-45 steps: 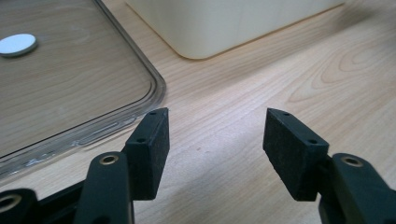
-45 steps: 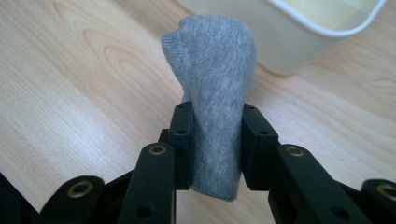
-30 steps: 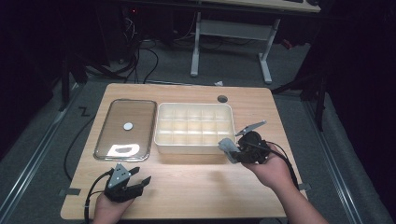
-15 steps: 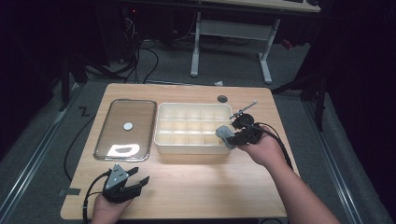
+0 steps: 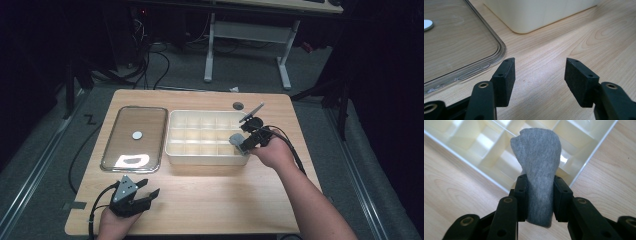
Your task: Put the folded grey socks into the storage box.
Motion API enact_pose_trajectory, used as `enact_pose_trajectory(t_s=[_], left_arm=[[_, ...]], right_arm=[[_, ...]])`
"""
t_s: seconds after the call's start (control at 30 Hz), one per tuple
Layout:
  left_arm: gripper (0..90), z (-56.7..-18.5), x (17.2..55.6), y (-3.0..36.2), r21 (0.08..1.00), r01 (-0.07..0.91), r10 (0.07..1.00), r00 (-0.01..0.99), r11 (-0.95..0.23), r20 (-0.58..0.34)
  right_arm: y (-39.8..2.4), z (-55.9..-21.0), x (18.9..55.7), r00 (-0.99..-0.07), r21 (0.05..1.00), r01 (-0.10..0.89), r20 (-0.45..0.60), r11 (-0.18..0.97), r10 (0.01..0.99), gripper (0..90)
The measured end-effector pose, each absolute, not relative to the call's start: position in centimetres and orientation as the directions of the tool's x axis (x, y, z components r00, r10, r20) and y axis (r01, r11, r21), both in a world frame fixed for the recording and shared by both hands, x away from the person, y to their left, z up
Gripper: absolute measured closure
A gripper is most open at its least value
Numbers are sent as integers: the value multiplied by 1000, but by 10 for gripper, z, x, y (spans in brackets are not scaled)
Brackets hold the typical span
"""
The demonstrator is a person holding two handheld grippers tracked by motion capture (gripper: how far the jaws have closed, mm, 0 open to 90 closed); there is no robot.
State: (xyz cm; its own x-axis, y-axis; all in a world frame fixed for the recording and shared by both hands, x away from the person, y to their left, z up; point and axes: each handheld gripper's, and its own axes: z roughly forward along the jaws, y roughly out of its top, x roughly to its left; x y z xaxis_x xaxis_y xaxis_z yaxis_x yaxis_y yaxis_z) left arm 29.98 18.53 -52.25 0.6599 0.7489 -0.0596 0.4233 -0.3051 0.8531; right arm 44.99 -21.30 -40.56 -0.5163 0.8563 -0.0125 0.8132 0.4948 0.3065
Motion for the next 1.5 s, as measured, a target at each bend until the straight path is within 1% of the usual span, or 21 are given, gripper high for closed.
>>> enact_pose_trajectory(t_s=[0.03, 0.07, 0.2, 0.23, 0.33, 0.43, 0.47, 0.8, 0.87, 1.0, 1.1, 1.5], left_arm=[[424, -522, 300, 185, 853, 423, 749, 660, -305, -60], [424, -523, 300, 185, 853, 424, 748, 661, -305, -60], [424, -523, 300, 185, 852, 424, 747, 662, -307, -60], [424, -522, 300, 185, 852, 423, 746, 663, -309, -59], [425, -522, 300, 184, 850, 424, 743, 666, -311, -60], [425, -522, 300, 184, 849, 424, 741, 669, -314, -60], [425, -522, 299, 184, 850, 423, 740, 669, -314, -60], [428, -523, 299, 182, 848, 420, 738, 673, -323, -52], [428, -523, 299, 182, 847, 420, 736, 675, -325, -52], [429, -523, 299, 182, 847, 418, 735, 676, -328, -49], [429, -523, 298, 181, 847, 416, 733, 679, -330, -47], [429, -523, 298, 180, 848, 411, 729, 684, -334, -44]], right_arm=[[-213, -406, 450, -516, 306, 813, -13, 495, 856, 698], [-213, -411, 454, -502, 273, 832, -2, 483, 865, 698], [-211, -415, 458, -490, 250, 844, 1, 475, 871, 699], [-210, -418, 461, -490, 227, 849, 2, 477, 872, 700], [-207, -423, 465, -486, 191, 856, -15, 479, 874, 703], [-204, -426, 466, -486, 172, 859, -23, 482, 874, 704], [-203, -429, 468, -507, 157, 848, -35, 506, 861, 706], [-200, -438, 473, -502, 112, 858, -24, 501, 865, 708], [-197, -441, 475, -509, 87, 856, -30, 509, 860, 709], [-194, -447, 477, -534, 67, 841, -50, 537, 844, 710], [-192, -450, 478, -534, 53, 842, -51, 536, 844, 710], [-190, -461, 480, -529, 27, 847, -51, 531, 847, 707]])
